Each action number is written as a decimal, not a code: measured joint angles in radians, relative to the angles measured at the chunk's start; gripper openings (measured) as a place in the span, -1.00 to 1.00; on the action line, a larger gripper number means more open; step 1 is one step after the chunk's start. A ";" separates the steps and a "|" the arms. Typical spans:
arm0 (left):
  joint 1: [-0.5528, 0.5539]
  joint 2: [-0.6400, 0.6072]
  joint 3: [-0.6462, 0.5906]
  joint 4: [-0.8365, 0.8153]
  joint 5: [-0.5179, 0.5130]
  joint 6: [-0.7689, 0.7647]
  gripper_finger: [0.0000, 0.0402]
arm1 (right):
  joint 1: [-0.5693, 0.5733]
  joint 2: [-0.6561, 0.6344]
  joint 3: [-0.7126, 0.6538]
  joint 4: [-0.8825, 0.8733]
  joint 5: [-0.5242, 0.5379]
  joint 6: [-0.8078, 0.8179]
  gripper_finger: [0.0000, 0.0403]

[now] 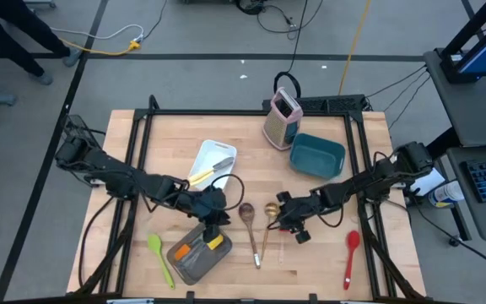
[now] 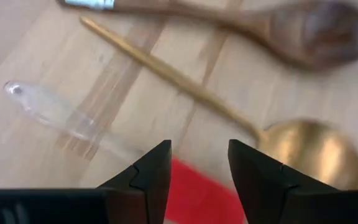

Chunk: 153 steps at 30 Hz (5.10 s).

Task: Pick & Place Kitchen Items
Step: Put the red spatula into the black bin

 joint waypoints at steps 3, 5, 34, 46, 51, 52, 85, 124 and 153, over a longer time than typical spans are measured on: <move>0.015 0.000 0.000 0.005 0.032 0.034 -0.55 | 0.014 0.000 0.000 -0.012 -0.022 0.041 -0.23; 0.023 0.000 0.000 0.005 0.056 0.046 -0.55 | 0.014 0.000 0.000 -0.019 -0.092 0.067 -0.23; 0.027 0.000 0.000 0.005 0.087 0.024 -0.55 | -0.008 0.010 -0.054 -0.057 -0.078 -0.328 -0.23; 0.027 0.000 0.000 0.007 0.087 0.021 -0.55 | -0.075 0.011 -0.240 0.302 -0.025 -0.396 -0.23; 0.033 0.000 0.000 0.008 0.087 0.021 -0.55 | -0.099 0.012 -0.246 0.357 0.001 -0.428 -0.25; 0.035 0.000 0.000 0.008 0.087 0.021 -0.55 | -0.100 0.013 -0.246 0.364 0.004 -0.434 -0.28; 0.042 0.000 0.000 0.009 0.088 -0.036 -0.55 | -0.188 -0.172 -0.240 0.217 0.123 0.411 -0.03; 0.042 0.000 0.000 0.009 0.077 -0.092 -0.55 | -0.097 -0.036 -0.242 0.291 0.173 0.540 -0.98; 0.042 0.000 0.000 0.090 -0.047 -0.113 -0.55 | -0.060 -0.220 -0.241 0.257 0.154 0.392 -1.00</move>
